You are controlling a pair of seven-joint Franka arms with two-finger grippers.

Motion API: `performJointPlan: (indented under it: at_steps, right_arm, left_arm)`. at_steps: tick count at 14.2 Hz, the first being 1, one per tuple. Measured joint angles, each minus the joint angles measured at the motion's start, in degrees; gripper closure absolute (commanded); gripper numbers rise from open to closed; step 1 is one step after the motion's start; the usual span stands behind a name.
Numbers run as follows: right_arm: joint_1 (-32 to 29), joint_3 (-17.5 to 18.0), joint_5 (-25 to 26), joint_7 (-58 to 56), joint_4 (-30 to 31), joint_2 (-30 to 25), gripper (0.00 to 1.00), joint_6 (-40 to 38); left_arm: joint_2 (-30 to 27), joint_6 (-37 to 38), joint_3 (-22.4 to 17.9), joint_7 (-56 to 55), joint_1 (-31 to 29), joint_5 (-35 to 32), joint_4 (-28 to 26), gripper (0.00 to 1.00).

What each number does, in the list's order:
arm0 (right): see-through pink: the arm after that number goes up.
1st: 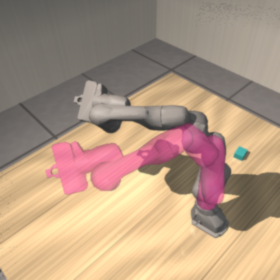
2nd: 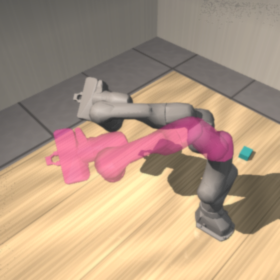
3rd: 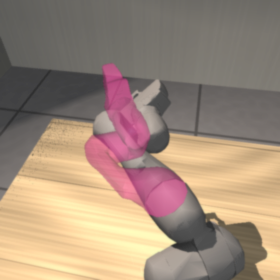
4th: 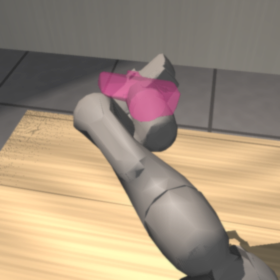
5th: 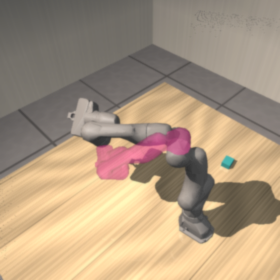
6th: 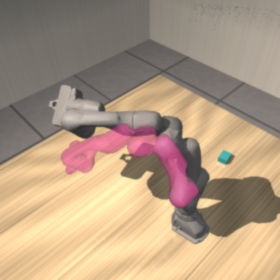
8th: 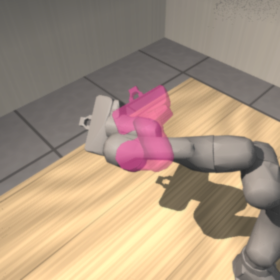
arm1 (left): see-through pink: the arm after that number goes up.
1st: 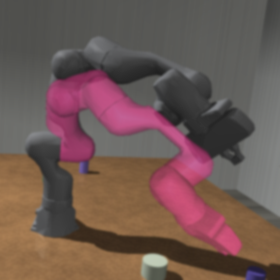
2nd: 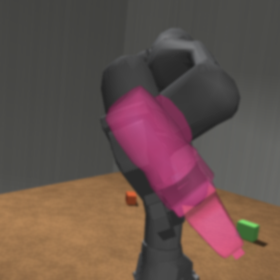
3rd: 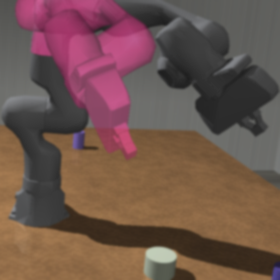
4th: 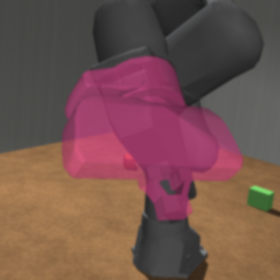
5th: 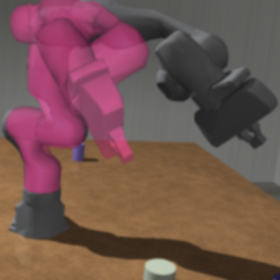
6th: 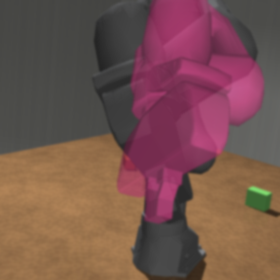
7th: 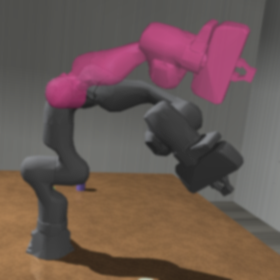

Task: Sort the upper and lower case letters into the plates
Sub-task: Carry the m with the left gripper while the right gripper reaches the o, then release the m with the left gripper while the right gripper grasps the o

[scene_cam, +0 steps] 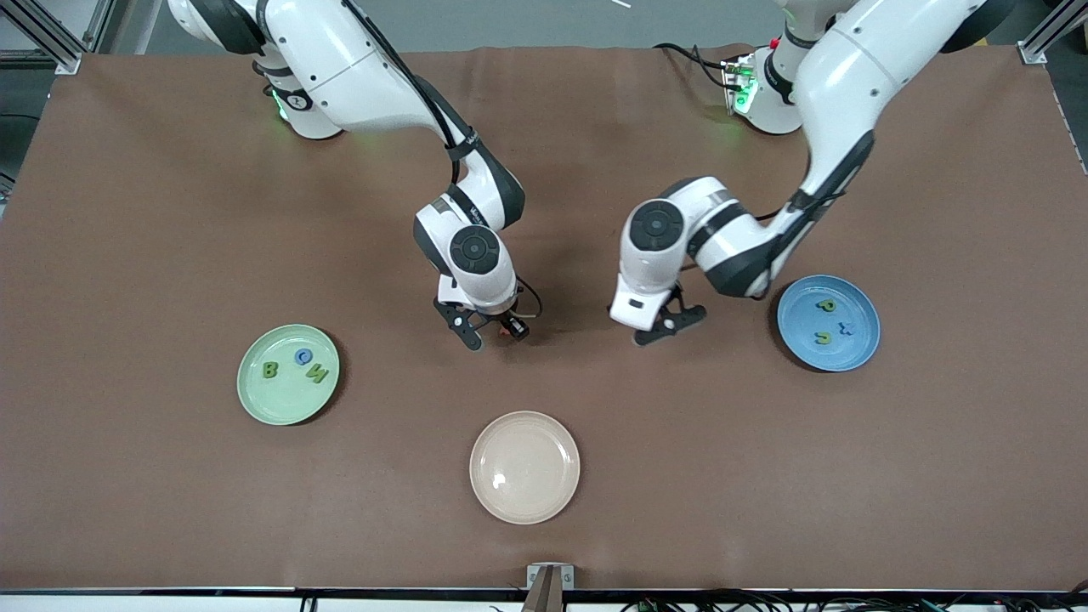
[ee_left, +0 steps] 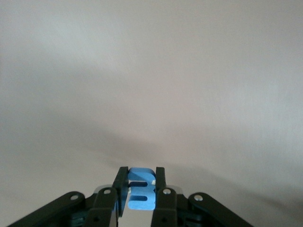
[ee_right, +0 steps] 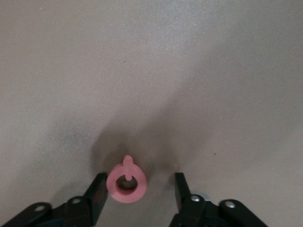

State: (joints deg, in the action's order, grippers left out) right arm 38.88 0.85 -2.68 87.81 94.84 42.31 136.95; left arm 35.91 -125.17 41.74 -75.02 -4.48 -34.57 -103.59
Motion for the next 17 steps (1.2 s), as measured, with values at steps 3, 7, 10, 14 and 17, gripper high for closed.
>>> performJointPlan:
  at_steps: [3, 7, 10, 14, 17]
  right_arm:
    - [0.0, -0.1, 0.0, 0.1, 0.0, 0.1, 0.68, 0.5]
    - [-0.1, -0.4, 0.0, 0.1, -0.4, 0.1, 0.99, 0.6]
    - [-1.1, -1.2, 0.0, -1.9, -0.7, 0.0, 1.0, -0.2]
    - [-8.5, -1.7, -0.1, -16.2, -1.9, -4.4, 1.0, -8.3]
    - [-14.4, -1.7, -0.2, -28.2, 1.1, -9.6, 1.0, -10.9]
  left_arm:
    - [-1.3, 0.9, 5.9, 9.7, -13.0, 0.4, -0.5, 0.94]
    - [-1.4, 1.5, 8.2, 22.7, -24.4, 0.4, -3.4, 0.94]
    - [-1.6, 1.6, 9.2, 31.7, -30.8, 0.2, -6.9, 0.94]
    - [-1.9, -0.5, 11.8, 37.6, -39.1, -3.6, -12.5, 0.93]
    - [-1.9, -3.7, 11.9, 38.9, -41.2, -6.6, -16.1, 0.93]
